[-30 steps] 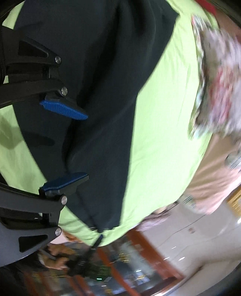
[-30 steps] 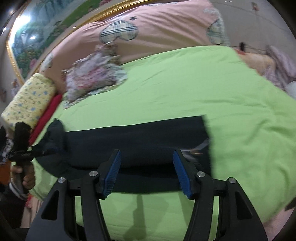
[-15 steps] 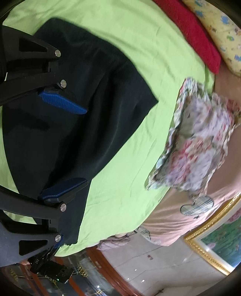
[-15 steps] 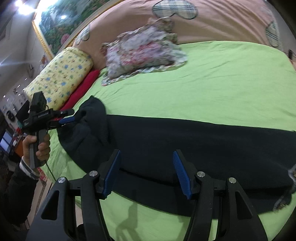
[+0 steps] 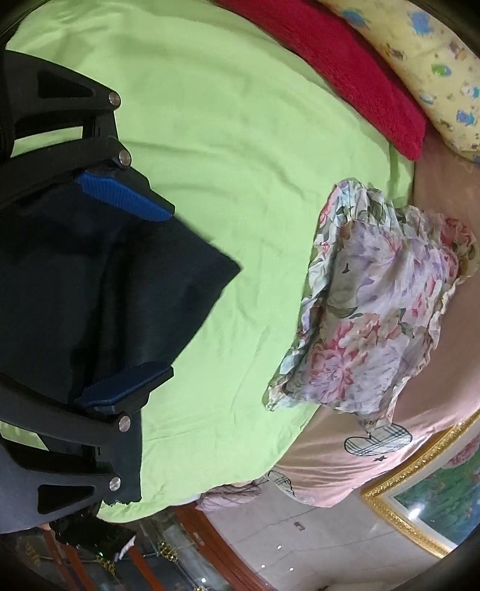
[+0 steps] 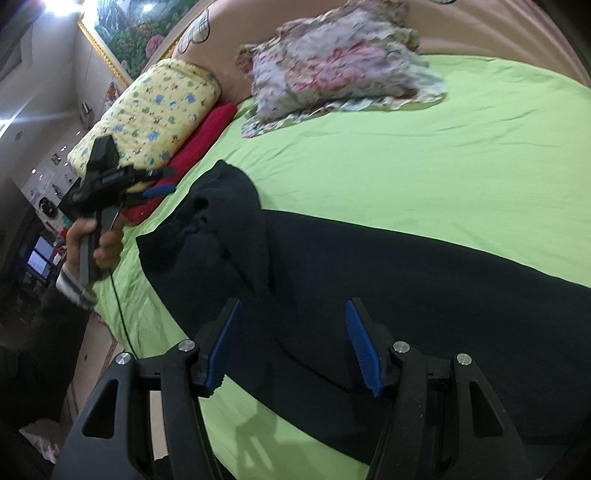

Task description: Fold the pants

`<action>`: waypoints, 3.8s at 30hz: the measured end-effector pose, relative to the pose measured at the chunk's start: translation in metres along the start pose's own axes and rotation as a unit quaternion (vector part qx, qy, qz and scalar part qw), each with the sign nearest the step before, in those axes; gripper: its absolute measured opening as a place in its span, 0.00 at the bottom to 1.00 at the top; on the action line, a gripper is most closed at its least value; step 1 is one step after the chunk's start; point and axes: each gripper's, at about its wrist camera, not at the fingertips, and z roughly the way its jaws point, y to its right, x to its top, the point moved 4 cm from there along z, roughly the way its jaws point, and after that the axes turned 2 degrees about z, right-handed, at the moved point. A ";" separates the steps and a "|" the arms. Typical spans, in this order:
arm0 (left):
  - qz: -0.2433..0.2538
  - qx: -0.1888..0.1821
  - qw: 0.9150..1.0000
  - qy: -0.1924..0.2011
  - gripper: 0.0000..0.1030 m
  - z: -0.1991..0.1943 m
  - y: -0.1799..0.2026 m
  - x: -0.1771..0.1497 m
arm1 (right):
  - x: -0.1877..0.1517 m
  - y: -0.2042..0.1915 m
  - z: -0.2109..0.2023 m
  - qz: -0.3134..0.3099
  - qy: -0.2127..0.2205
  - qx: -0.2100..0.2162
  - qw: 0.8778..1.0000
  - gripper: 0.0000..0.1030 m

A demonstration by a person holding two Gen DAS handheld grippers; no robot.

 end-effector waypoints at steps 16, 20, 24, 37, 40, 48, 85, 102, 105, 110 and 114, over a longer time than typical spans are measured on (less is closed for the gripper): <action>-0.004 -0.041 0.991 -0.129 0.79 0.084 -0.037 0.032 | 0.019 -0.016 0.058 0.000 -0.063 0.047 0.997 0.58; 0.014 -0.030 0.990 -0.140 0.74 0.095 -0.031 0.027 | 0.019 -0.023 0.072 -0.004 -0.075 0.052 0.996 0.57; 0.032 -0.034 0.990 -0.132 0.27 0.090 -0.023 0.021 | 0.017 -0.030 0.082 -0.016 -0.086 0.049 0.995 0.15; 0.087 -0.025 0.996 -0.002 0.09 -0.005 0.007 -0.011 | 0.021 -0.058 0.035 -0.083 -0.018 0.013 0.996 0.06; 0.075 -0.035 0.996 0.030 0.09 -0.029 0.006 -0.026 | 0.015 -0.069 0.025 -0.116 -0.011 -0.007 0.993 0.06; 0.046 -0.038 0.997 0.057 0.09 -0.052 -0.005 -0.076 | -0.027 -0.092 0.030 -0.187 -0.030 -0.025 0.982 0.06; -0.203 -0.022 0.962 0.182 0.61 -0.108 -0.044 -0.200 | -0.048 -0.105 0.043 -0.166 -0.027 0.014 0.986 0.15; -0.086 -0.054 0.990 0.102 0.66 -0.063 0.065 -0.197 | -0.048 0.011 -0.046 -0.022 0.048 -0.071 0.996 0.37; -0.101 -0.058 0.988 0.097 0.66 -0.057 0.067 -0.197 | -0.051 0.029 -0.057 0.010 0.054 -0.070 0.996 0.37; -0.135 -0.042 0.984 0.113 0.66 -0.066 0.050 -0.198 | -0.048 0.035 -0.058 0.022 0.053 -0.061 0.996 0.37; -0.152 -0.011 0.980 0.127 0.66 -0.074 0.033 -0.195 | -0.027 0.015 -0.042 0.001 0.051 -0.035 0.998 0.37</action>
